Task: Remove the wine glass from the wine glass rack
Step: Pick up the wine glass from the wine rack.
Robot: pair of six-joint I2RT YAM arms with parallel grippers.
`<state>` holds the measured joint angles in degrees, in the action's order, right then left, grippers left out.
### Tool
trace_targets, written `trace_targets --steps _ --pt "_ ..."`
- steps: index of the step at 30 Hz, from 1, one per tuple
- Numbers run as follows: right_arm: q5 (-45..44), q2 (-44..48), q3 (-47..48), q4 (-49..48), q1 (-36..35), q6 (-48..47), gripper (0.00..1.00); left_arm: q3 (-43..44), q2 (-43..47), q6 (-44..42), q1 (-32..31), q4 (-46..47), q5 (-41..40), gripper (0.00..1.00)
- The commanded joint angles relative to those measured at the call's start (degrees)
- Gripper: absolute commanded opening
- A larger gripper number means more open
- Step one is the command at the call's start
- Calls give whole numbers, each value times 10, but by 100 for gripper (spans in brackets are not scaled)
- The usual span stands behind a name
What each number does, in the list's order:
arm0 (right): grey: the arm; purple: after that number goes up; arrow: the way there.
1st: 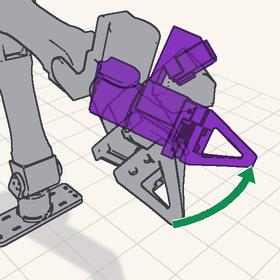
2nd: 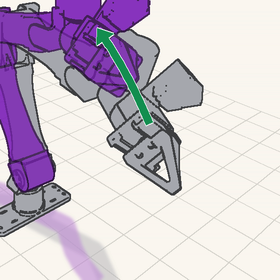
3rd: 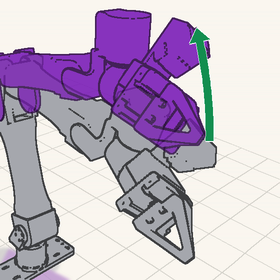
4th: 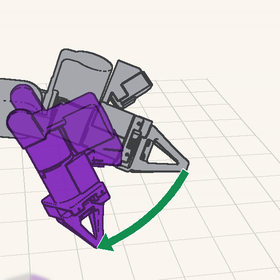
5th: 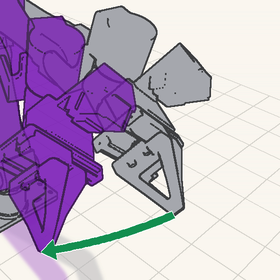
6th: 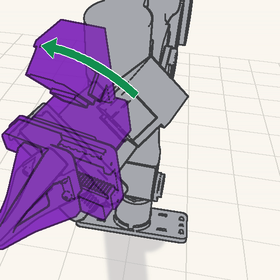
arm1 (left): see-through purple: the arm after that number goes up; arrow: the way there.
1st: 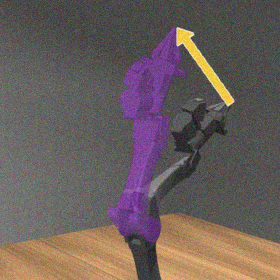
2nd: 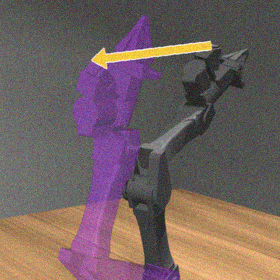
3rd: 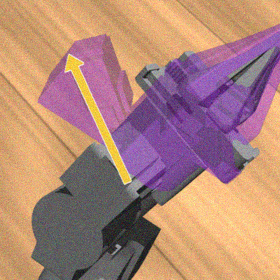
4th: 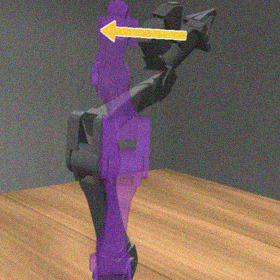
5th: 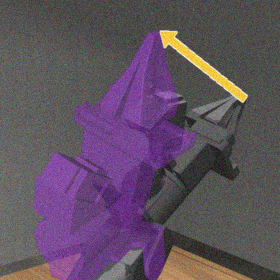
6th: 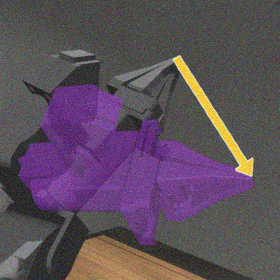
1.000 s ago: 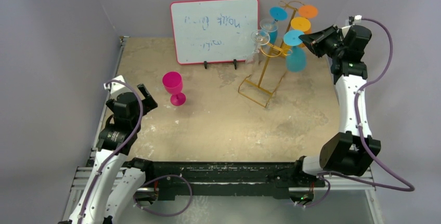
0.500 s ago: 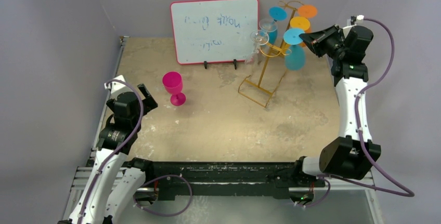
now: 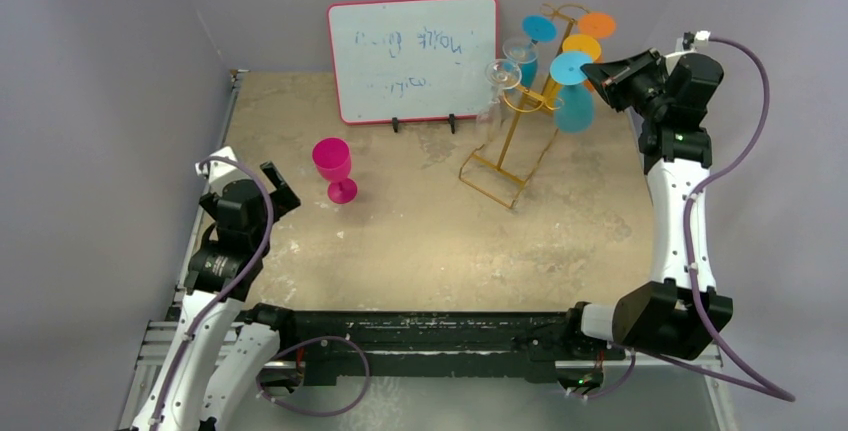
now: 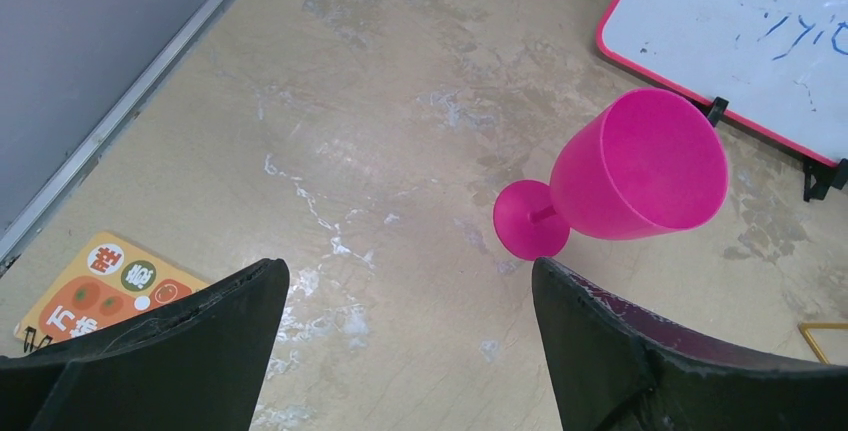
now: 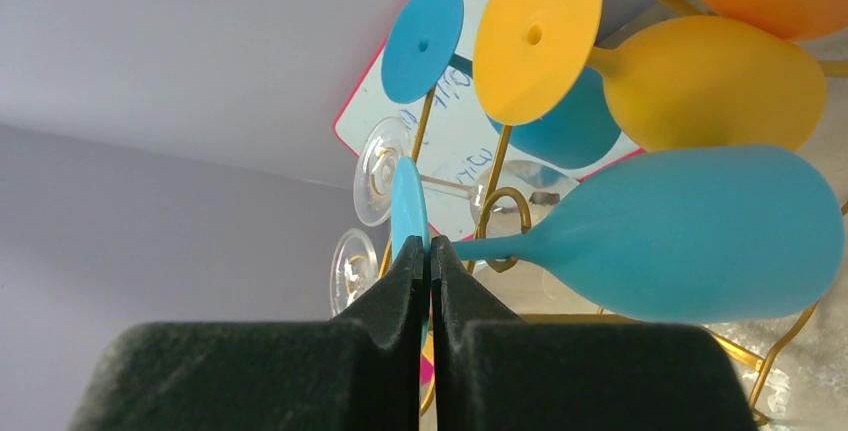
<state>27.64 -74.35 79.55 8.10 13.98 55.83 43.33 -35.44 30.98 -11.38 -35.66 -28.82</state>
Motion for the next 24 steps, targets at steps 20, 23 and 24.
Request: trace_targets --steps 20,23,24 --pt "-46 10 18 20 -1 -26 0 4 -1 8 1 12 -7 92" --pt "-42 16 19 23 -2 -30 0 4 -1 9 1 12 -8 92" --pt "-45 19 20 26 -1 -30 0 4 0 9 1 12 -7 92"
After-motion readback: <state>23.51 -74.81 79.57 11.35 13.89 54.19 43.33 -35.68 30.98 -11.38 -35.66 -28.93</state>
